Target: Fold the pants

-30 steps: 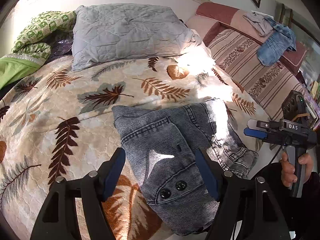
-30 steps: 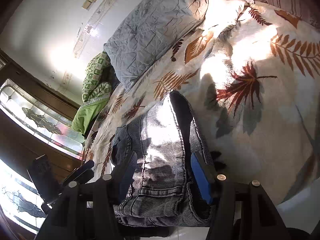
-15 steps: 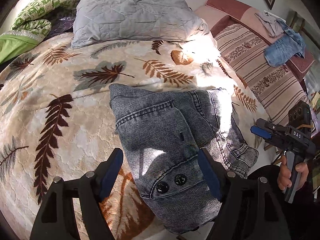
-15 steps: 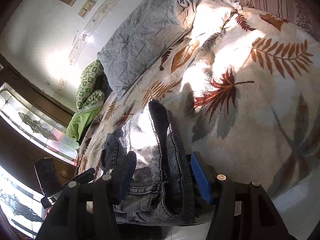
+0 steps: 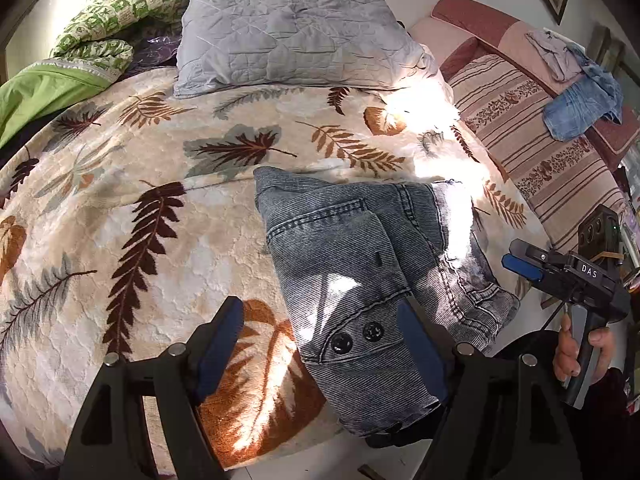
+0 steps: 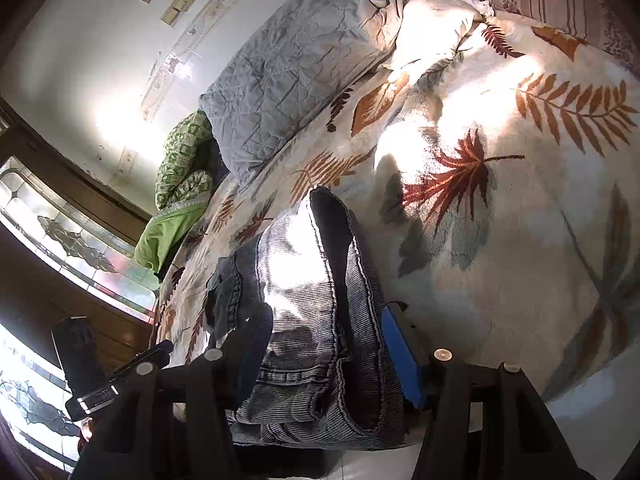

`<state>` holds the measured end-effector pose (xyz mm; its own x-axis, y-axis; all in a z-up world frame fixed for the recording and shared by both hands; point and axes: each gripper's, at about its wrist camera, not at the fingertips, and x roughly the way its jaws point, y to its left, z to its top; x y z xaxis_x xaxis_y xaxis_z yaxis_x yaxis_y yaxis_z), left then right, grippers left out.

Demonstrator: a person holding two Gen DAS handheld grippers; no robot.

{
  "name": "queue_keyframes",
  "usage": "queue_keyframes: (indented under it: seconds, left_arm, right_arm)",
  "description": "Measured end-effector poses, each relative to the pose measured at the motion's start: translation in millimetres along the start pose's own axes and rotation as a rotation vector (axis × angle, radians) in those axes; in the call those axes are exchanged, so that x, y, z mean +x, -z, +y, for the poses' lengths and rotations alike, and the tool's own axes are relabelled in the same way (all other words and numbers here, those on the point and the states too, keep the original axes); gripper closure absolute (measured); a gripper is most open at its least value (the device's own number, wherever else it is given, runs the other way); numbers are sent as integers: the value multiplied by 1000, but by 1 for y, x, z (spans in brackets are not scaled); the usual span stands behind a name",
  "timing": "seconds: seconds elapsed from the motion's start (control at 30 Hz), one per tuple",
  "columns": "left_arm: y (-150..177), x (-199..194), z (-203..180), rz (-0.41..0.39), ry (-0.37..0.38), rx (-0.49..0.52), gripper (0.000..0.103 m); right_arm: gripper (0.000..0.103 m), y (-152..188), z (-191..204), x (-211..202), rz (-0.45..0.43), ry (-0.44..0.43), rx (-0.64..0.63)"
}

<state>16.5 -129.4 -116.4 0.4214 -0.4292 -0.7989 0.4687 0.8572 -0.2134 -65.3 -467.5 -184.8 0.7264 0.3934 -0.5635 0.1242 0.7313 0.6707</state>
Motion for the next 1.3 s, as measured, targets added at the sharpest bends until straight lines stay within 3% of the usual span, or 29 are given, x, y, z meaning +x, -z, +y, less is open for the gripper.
queue_keyframes:
  seconds: [0.5, 0.83, 0.9, 1.13, 1.3]
  left_arm:
    - [-21, 23, 12, 78, 10, -75, 23]
    - [-16, 52, 8, 169, 166, -73, 23]
    - [-15, 56, 5, 176, 226, -67, 23]
    - [-14, 64, 10, 167, 288, -91, 23]
    - [-12, 75, 22, 177, 224, -128, 23]
  right_arm:
    - [42, -15, -7, 23, 83, -33, 20]
    - [42, -29, -14, 45, 166, -30, 36]
    - [42, -29, -15, 52, 199, -32, 37]
    - [41, -26, -18, 72, 279, -63, 54]
    - [41, -23, -13, 74, 286, -88, 37]
